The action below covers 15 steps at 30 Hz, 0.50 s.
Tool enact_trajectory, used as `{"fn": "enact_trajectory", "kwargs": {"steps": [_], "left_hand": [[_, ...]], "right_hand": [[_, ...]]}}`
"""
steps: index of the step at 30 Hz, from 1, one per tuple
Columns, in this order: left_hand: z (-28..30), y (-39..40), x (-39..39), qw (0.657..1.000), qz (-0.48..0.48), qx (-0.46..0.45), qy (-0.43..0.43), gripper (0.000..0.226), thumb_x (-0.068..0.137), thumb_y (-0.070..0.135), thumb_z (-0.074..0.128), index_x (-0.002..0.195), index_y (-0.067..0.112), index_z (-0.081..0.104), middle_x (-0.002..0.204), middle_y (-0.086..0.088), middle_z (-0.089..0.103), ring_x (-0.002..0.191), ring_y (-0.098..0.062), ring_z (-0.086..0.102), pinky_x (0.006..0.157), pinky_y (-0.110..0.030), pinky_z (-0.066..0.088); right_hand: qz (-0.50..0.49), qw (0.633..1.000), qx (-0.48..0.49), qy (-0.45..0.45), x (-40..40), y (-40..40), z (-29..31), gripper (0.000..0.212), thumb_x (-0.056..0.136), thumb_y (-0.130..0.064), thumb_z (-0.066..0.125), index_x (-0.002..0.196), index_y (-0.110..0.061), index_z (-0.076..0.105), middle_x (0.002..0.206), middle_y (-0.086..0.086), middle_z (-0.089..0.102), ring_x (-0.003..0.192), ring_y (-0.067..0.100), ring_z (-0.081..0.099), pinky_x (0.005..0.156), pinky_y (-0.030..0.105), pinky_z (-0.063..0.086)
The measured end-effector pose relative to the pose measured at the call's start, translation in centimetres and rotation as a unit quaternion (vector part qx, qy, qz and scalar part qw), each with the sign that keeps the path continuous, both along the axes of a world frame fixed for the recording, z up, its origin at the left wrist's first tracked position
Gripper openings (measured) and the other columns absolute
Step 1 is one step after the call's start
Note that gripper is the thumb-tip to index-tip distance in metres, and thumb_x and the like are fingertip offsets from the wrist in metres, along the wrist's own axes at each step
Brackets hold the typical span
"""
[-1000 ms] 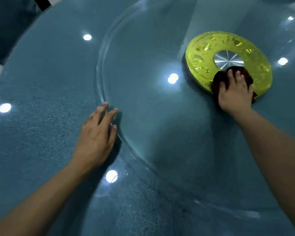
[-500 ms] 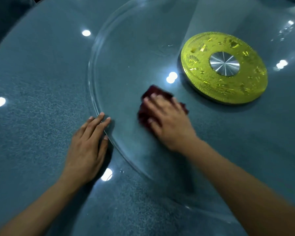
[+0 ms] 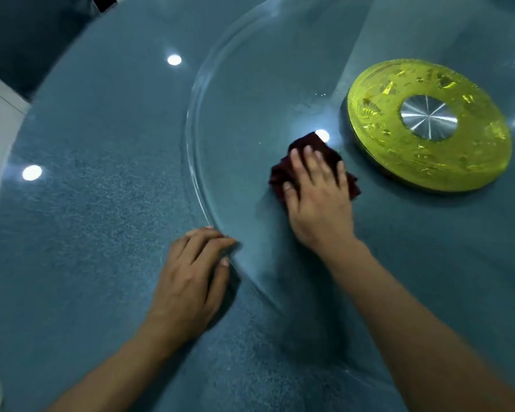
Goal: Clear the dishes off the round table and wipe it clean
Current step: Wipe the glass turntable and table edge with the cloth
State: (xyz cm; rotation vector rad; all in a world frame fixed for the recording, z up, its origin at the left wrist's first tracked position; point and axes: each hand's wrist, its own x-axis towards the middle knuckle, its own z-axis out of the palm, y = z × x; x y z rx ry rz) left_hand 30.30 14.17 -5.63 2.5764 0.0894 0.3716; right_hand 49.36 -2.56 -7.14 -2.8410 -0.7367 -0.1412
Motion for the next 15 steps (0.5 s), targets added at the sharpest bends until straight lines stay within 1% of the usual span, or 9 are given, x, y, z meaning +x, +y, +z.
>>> {"fn": "enact_trajectory", "kwargs": {"steps": [2,4,6,7,8,9,11,13,15], "left_hand": [[0.2,0.8,1.0,0.995,0.083,-0.046,-0.010,0.025,0.095,0.010,0.048,0.115,0.009,0.063,0.117,-0.006,0.058,0.108,-0.025,0.054,0.099,-0.032,0.040],[0.6,1.9,2.2,0.983,0.160,-0.081,-0.031,0.022,0.092,0.003,0.048,0.111,0.007,0.059,0.118,-0.008,0.055,0.109,-0.024,0.053,0.101,-0.025,0.039],[0.9,3.0,3.2,0.981,0.179,-0.073,-0.031,0.029,0.092,-0.002,0.047,0.117,0.006,0.058,0.124,-0.010,0.054,0.116,-0.023,0.052,0.104,-0.015,0.033],[0.9,3.4,3.8,0.984,0.167,-0.058,-0.018,0.033,0.093,-0.002,0.048,0.123,0.005,0.058,0.129,-0.011,0.053,0.121,-0.024,0.051,0.107,-0.017,0.031],[0.7,3.9,4.4,0.988,0.149,-0.041,0.000,0.037,0.094,-0.001,0.050,0.130,0.006,0.057,0.136,-0.012,0.052,0.126,-0.026,0.049,0.111,-0.023,0.031],[0.3,4.2,4.8,0.990,0.133,-0.026,0.023,0.040,0.096,0.003,0.051,0.135,0.008,0.055,0.143,-0.012,0.049,0.131,-0.028,0.047,0.115,-0.031,0.031],[-0.4,4.6,5.4,0.992,0.109,0.000,0.064,0.046,0.098,0.016,0.049,0.143,0.009,0.050,0.152,-0.012,0.044,0.138,-0.032,0.043,0.118,-0.046,0.033],[-0.9,4.5,5.3,0.992,0.097,0.009,0.086,0.052,0.098,0.026,0.045,0.148,0.010,0.046,0.156,-0.012,0.041,0.142,-0.033,0.040,0.119,-0.051,0.032],[-1.1,4.2,4.4,0.992,0.093,0.022,0.088,0.054,0.099,0.029,0.043,0.150,0.011,0.044,0.159,-0.009,0.039,0.145,-0.032,0.037,0.121,-0.048,0.029]], "right_hand": [[0.119,0.993,0.003,-0.003,-5.5,4.1,-0.2,0.061,0.100,-0.044,0.035,0.157,-0.022,0.031,0.163,0.004,0.030,0.151,0.020,0.025,0.123,0.052,0.012],[0.194,0.981,-0.005,0.017,-9.1,5.7,0.0,0.060,0.102,-0.043,0.035,0.158,-0.024,0.026,0.165,0.001,0.025,0.153,0.016,0.018,0.124,0.050,0.008],[0.231,0.973,0.009,0.025,-8.8,4.5,0.0,0.059,0.102,-0.043,0.036,0.158,-0.026,0.027,0.165,-0.001,0.026,0.152,0.014,0.019,0.125,0.048,0.008],[0.229,0.973,0.014,0.022,-7.5,3.1,-0.1,0.059,0.101,-0.043,0.037,0.157,-0.026,0.030,0.163,-0.001,0.029,0.151,0.015,0.023,0.124,0.047,0.010],[0.204,0.979,0.014,0.021,-5.8,1.3,-0.2,0.058,0.100,-0.042,0.037,0.156,-0.026,0.034,0.162,0.000,0.032,0.150,0.017,0.028,0.124,0.048,0.012],[0.155,0.988,0.011,0.016,-3.4,-1.0,-0.4,0.059,0.099,-0.043,0.036,0.155,-0.026,0.036,0.161,0.002,0.035,0.148,0.019,0.031,0.123,0.049,0.014],[0.003,1.000,0.004,0.016,1.9,-6.5,-0.5,0.062,0.097,-0.045,0.031,0.155,-0.025,0.035,0.161,0.006,0.034,0.148,0.023,0.031,0.121,0.052,0.015],[-0.155,0.987,0.010,0.034,6.7,-11.8,0.0,0.067,0.095,-0.049,0.026,0.157,-0.024,0.030,0.163,0.008,0.027,0.150,0.025,0.026,0.122,0.054,0.011],[-0.267,0.962,0.022,0.062,9.8,-14.4,0.7,0.071,0.094,-0.050,0.024,0.159,-0.021,0.025,0.166,0.010,0.020,0.152,0.025,0.019,0.123,0.055,0.005]]}}
